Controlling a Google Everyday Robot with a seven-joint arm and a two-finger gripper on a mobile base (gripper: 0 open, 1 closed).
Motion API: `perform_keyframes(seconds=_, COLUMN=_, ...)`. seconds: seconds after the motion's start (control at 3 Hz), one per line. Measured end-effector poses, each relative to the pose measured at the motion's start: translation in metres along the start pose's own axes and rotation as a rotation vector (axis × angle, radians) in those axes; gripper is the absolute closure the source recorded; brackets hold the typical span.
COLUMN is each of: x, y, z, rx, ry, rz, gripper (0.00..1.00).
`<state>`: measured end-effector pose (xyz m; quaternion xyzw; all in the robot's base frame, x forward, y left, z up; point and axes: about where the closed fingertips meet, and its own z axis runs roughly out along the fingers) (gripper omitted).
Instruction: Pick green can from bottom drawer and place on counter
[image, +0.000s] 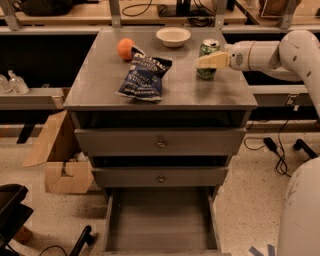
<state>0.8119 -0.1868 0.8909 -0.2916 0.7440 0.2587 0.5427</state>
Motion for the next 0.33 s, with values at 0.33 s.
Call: perform_keyframes(seconds=0.33, x=0.0000, y=0.0000, z=0.0000, rx=0.000, ry=0.000, rz=0.000, gripper=0.00)
